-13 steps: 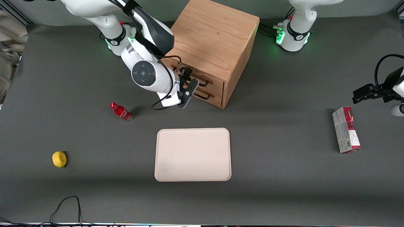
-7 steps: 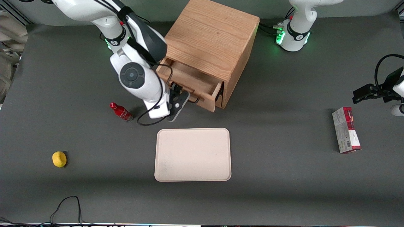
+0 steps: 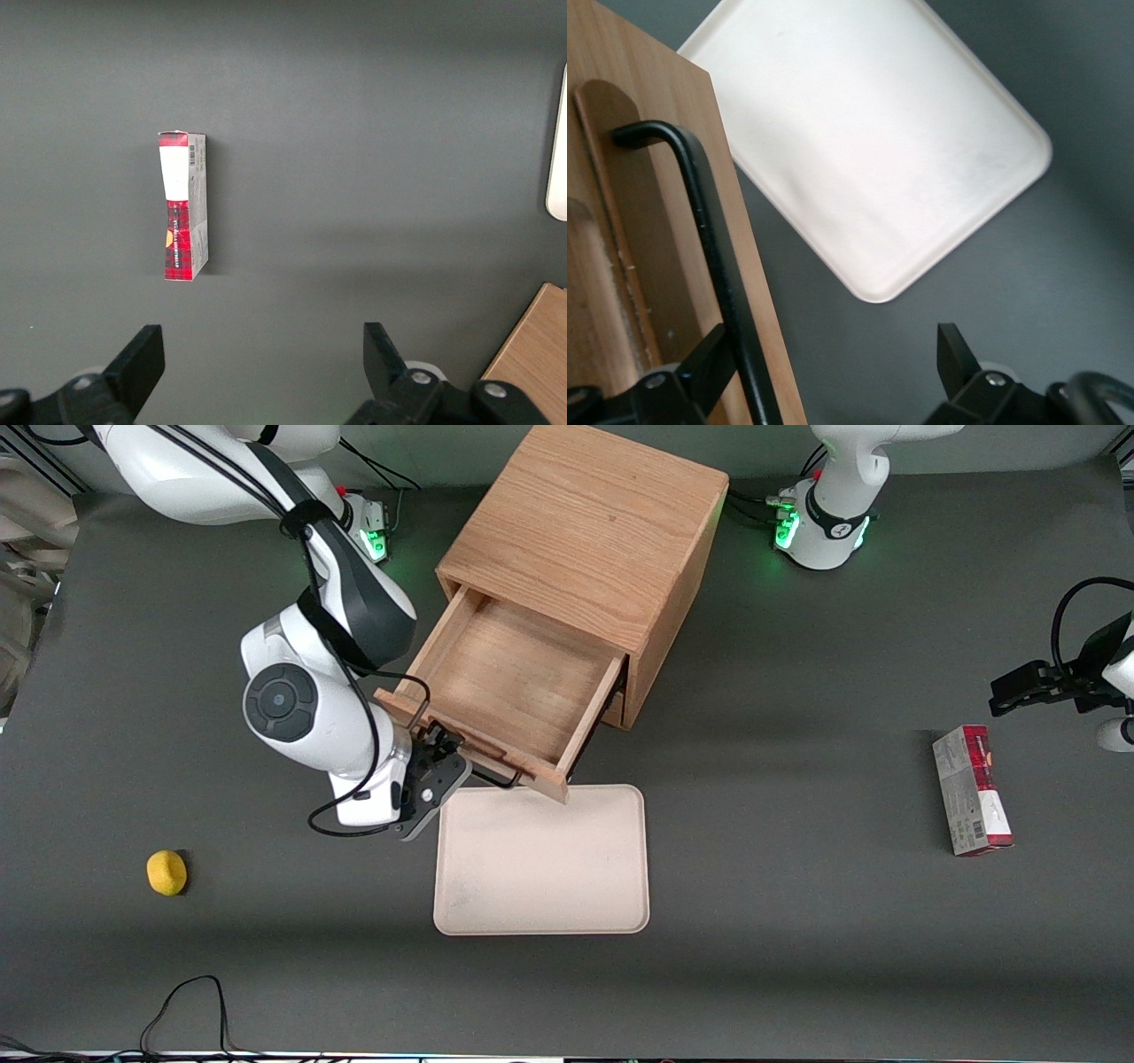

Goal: Open upper drawer

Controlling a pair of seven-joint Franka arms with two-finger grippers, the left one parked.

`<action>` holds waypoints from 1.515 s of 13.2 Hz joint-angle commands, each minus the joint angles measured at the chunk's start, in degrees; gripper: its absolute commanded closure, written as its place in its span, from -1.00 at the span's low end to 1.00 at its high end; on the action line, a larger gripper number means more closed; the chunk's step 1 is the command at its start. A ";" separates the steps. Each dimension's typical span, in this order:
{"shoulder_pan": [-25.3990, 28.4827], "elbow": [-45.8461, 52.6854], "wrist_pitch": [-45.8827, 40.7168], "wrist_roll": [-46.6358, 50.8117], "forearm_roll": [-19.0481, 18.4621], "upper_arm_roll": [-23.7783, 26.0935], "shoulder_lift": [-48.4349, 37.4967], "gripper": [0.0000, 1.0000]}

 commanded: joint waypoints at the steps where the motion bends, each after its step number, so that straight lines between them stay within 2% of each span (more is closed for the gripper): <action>1: 0.70 5.14 -2.11 0.37 -2.31 -0.91 0.09 -1.00; 4: 0.62 8.12 -9.46 2.63 -2.14 -3.54 -2.81 -1.00; 6: 0.62 7.43 -15.79 14.01 -1.09 -7.05 -5.97 -1.00; 8: 0.70 5.25 -19.50 28.95 1.11 -8.03 -9.56 -1.00; 9: 0.70 0.88 -18.82 34.94 1.64 -9.42 -13.07 -1.00; 10: 0.53 -4.56 -16.38 36.56 1.90 -10.04 -17.28 -1.00; 11: 0.53 -11.23 -13.66 36.84 2.60 -12.23 -22.02 -1.00; 12: 0.53 -20.78 -9.19 37.11 5.57 -14.42 -29.03 -1.00; 13: 0.44 -24.00 -8.28 37.20 5.77 -15.32 -31.71 -1.00; 15: 0.00 -24.56 -10.01 36.24 5.51 -18.82 -33.92 -1.00; 17: -0.17 -23.69 -11.86 30.11 5.25 -22.43 -34.46 -1.00; 20: -0.35 -22.72 -11.96 28.58 4.03 -23.59 -34.37 -1.00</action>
